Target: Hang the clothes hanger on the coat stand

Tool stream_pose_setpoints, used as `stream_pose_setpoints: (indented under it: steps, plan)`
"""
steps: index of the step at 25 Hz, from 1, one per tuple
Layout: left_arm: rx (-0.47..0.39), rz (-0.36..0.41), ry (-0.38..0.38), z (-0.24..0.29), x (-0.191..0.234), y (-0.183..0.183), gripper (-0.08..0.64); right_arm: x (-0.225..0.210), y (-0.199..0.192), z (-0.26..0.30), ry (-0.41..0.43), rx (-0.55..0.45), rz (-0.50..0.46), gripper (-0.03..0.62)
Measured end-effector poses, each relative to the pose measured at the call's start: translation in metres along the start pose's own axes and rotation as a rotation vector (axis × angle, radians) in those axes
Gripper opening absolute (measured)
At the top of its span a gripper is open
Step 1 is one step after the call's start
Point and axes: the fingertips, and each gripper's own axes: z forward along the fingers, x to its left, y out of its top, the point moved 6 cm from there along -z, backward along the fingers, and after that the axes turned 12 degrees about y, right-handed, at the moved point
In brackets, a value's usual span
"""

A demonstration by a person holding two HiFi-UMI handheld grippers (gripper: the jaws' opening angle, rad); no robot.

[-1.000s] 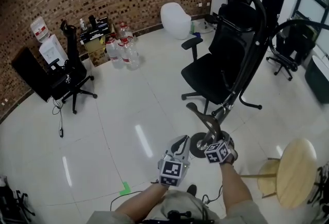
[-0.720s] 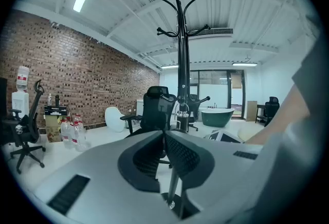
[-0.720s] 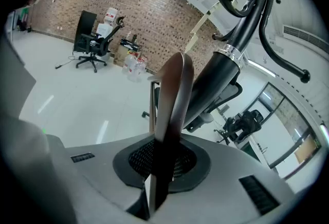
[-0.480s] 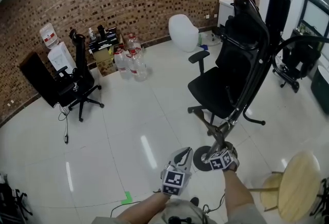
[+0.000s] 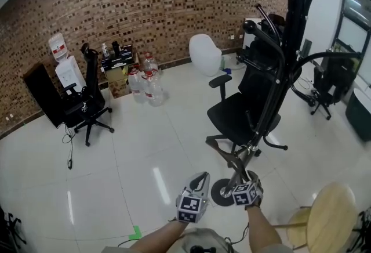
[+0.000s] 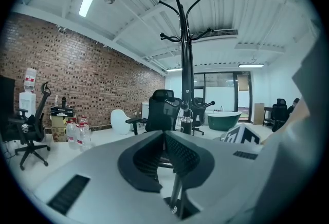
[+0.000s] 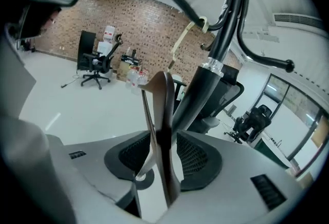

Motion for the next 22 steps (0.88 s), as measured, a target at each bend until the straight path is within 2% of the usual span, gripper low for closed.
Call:
stream_pose_setpoints:
  steps: [4, 8, 11, 13, 15, 19, 22]
  plan:
    - [-0.003, -0.013, 0.003, -0.014, -0.018, 0.006, 0.011, 0.005, 0.002, -0.053, 0.014, -0.131, 0.076, 0.152]
    - [0.013, -0.012, 0.023, -0.023, -0.031, -0.016, 0.011, 0.017, -0.001, -0.087, 0.1, -0.299, 0.259, 0.15]
    - [0.006, -0.023, 0.027, -0.028, -0.035, -0.022, 0.011, 0.02, 0.004, -0.111, 0.133, -0.424, 0.353, 0.11]
    - [-0.007, -0.034, 0.011, -0.033, -0.038, -0.03, 0.01, 0.025, 0.005, -0.129, 0.13, -0.492, 0.41, 0.056]
    - [-0.022, -0.047, -0.02, -0.043, -0.029, -0.042, 0.011, 0.046, 0.001, -0.145, 0.121, -0.547, 0.456, 0.006]
    - [-0.032, -0.059, -0.094, -0.062, 0.017, -0.042, 0.009, 0.096, 0.02, -0.165, 0.096, -0.631, 0.494, 0.003]
    - [-0.045, -0.038, -0.162, -0.075, 0.062, -0.063, 0.009, 0.151, 0.029, -0.156, 0.051, -0.669, 0.516, 0.003]
